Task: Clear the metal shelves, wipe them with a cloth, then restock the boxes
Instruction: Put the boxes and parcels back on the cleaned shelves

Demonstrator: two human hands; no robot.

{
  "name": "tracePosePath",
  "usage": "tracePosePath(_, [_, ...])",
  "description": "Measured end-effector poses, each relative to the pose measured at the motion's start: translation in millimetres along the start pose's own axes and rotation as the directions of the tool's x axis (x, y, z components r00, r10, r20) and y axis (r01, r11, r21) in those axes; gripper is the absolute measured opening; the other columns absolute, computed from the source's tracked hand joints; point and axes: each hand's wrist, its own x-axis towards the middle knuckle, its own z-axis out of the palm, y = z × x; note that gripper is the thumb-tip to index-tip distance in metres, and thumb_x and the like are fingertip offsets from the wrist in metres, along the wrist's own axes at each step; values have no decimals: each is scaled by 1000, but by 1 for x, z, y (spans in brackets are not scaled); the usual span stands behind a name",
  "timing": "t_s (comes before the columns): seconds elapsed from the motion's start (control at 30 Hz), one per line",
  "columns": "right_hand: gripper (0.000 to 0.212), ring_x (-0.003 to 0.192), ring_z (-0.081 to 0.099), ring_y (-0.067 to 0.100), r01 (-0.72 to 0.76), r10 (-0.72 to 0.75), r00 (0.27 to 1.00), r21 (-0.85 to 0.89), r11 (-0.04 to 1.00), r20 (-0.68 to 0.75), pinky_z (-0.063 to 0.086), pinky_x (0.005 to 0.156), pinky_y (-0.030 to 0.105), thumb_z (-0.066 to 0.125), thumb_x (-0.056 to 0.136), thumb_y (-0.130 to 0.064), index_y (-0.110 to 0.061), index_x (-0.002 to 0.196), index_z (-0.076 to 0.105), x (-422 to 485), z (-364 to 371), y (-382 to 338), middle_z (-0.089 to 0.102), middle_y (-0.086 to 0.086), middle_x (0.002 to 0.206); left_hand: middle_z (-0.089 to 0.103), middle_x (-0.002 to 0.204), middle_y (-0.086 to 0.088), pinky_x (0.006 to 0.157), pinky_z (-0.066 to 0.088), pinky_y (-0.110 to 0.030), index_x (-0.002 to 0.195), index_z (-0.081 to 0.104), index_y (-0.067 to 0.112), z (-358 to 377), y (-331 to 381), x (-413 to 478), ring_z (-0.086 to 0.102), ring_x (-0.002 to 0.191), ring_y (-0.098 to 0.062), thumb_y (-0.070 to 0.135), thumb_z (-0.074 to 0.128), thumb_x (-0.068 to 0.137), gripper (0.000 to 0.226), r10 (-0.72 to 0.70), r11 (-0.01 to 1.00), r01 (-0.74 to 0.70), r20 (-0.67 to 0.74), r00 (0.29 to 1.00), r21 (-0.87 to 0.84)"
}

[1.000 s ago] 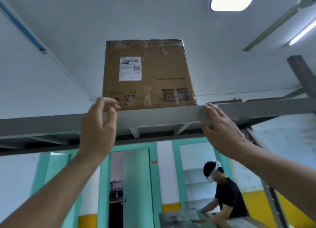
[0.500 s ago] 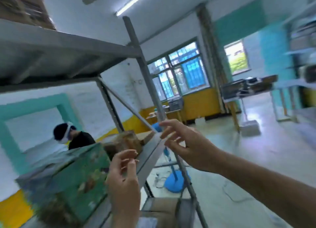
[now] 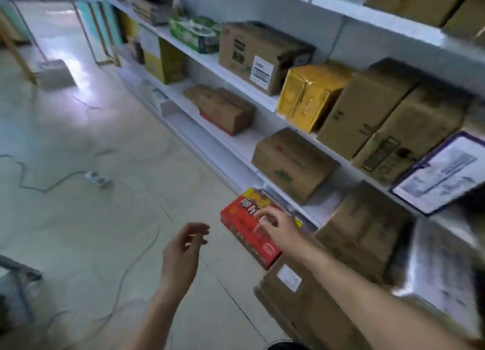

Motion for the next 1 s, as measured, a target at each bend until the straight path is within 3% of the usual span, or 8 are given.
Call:
tracePosePath(0.1, [21, 72, 70, 15, -302, 302, 950, 14, 953, -76, 59, 80, 45, 48, 102, 0, -13, 104, 64, -50, -56, 112, 75, 7, 80, 75, 89, 4, 71, 51, -29, 92, 71, 21, 77, -37, -36, 70, 78, -13, -11, 49, 91, 39, -107, 994, 108, 166, 980, 3])
tracePosePath(0.23, [21, 69, 71, 21, -476, 471, 869, 5, 879, -152, 58, 74, 39, 45, 103, -1, -9, 109, 64, -101, -119, 207, 75, 10, 82, 74, 87, 9, 75, 54, -36, 90, 72, 26, 166, -70, -72, 70, 80, -12, -4, 50, 94, 37, -222, 975, 211, 330, 918, 69])
tracePosePath(0.37, [19, 70, 66, 20, -526, 517, 841, -22, 850, -159, 55, 66, 26, 44, 104, -2, -6, 114, 60, -108, -162, 275, 73, 15, 92, 72, 86, -2, 67, 49, -21, 92, 70, 16, 246, -89, -96, 67, 75, -14, -10, 49, 92, 34, -298, 954, 285, 372, 879, 92])
tracePosePath(0.43, [19, 73, 64, 19, -560, 554, 826, -41, 827, -108, 53, 70, 28, 44, 105, -4, -5, 116, 59, -108, -179, 320, 69, 13, 93, 69, 88, -8, 60, 47, -13, 91, 68, 12, 292, -101, -114, 63, 76, -19, -14, 47, 92, 33, -355, 934, 347, 360, 863, 90])
tracePosePath(0.57, [13, 93, 64, 19, -559, 571, 820, -161, 813, 33, 54, 88, 37, 53, 103, -14, -18, 114, 59, -120, -204, 413, 66, 2, 102, 70, 92, -10, 64, 47, -21, 96, 66, 13, 367, -147, -161, 64, 81, -24, -6, 48, 97, 27, -532, 843, 533, 268, 803, 75])
tracePosePath(0.7, [25, 111, 57, 17, -658, 672, 741, -181, 731, 19, 43, 85, 26, 55, 103, -13, -14, 128, 58, -125, -232, 508, 62, 2, 122, 70, 95, -10, 68, 47, -32, 98, 65, 15, 433, -204, -217, 66, 84, -27, -1, 55, 97, 19, -700, 708, 699, 232, 675, 104])
tracePosePath(0.83, [41, 126, 53, 20, -716, 728, 686, -181, 675, -1, 41, 91, 28, 57, 103, -16, -17, 142, 49, -99, -237, 584, 52, 3, 141, 71, 100, -5, 73, 49, -32, 102, 64, 17, 481, -251, -236, 68, 91, -22, 0, 57, 97, 19, -784, 617, 776, 181, 593, 131])
tracePosePath(1.0, [55, 139, 42, 31, -673, 695, 717, -310, 672, -50, 43, 107, 42, 56, 102, -25, -18, 153, 35, -38, -225, 674, 30, 6, 158, 66, 117, -9, 83, 47, -30, 119, 58, 10, 551, -325, -218, 63, 105, -23, 0, 59, 94, 27, -828, 560, 789, 199, 524, 253])
